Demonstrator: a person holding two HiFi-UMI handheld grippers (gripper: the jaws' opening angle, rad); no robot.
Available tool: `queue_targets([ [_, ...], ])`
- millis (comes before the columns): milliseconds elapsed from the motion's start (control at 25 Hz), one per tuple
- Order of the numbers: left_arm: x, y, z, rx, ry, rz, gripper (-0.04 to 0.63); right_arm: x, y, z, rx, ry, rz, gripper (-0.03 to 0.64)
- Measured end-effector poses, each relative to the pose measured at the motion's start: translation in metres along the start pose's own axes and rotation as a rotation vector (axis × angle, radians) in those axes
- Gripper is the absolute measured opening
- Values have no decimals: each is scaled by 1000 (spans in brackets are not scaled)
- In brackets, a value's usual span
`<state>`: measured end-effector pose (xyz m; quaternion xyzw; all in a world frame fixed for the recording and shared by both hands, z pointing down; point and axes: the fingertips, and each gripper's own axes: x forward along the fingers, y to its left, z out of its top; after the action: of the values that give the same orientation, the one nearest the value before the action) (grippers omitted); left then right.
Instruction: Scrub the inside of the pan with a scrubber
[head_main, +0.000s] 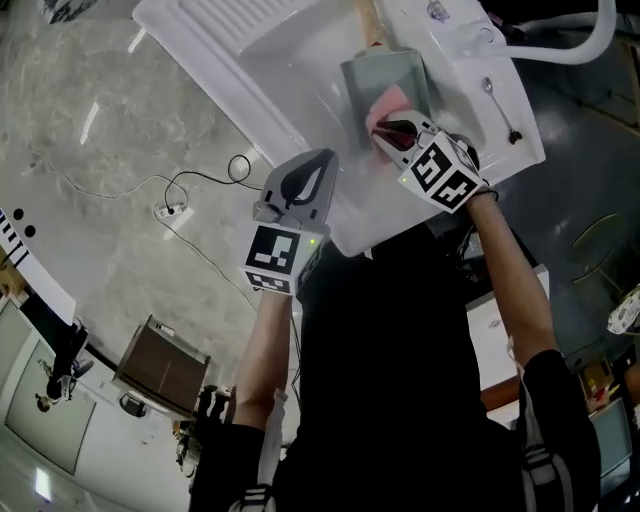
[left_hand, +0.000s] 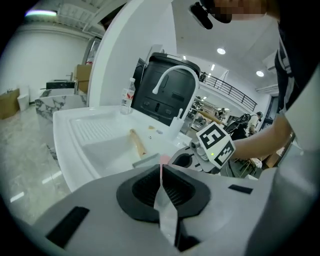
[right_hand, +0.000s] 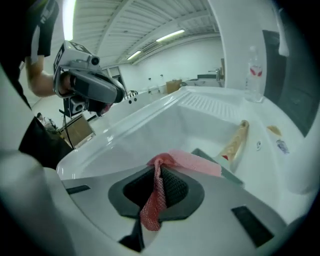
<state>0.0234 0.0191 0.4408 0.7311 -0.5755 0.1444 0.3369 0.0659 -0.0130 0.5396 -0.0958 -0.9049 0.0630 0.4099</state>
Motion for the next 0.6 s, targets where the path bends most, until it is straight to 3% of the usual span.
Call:
queue_targets([
  [240, 14, 10, -21, -10, 4, 34, 40, 54, 3, -35, -157, 138, 160, 46],
  [440, 19, 20, -30, 6, 17, 56, 40, 81, 13, -59, -208, 250, 284, 46],
  [600, 20, 24, -39, 2, 34, 54, 40, 88, 19, -72, -214, 298, 313, 48],
])
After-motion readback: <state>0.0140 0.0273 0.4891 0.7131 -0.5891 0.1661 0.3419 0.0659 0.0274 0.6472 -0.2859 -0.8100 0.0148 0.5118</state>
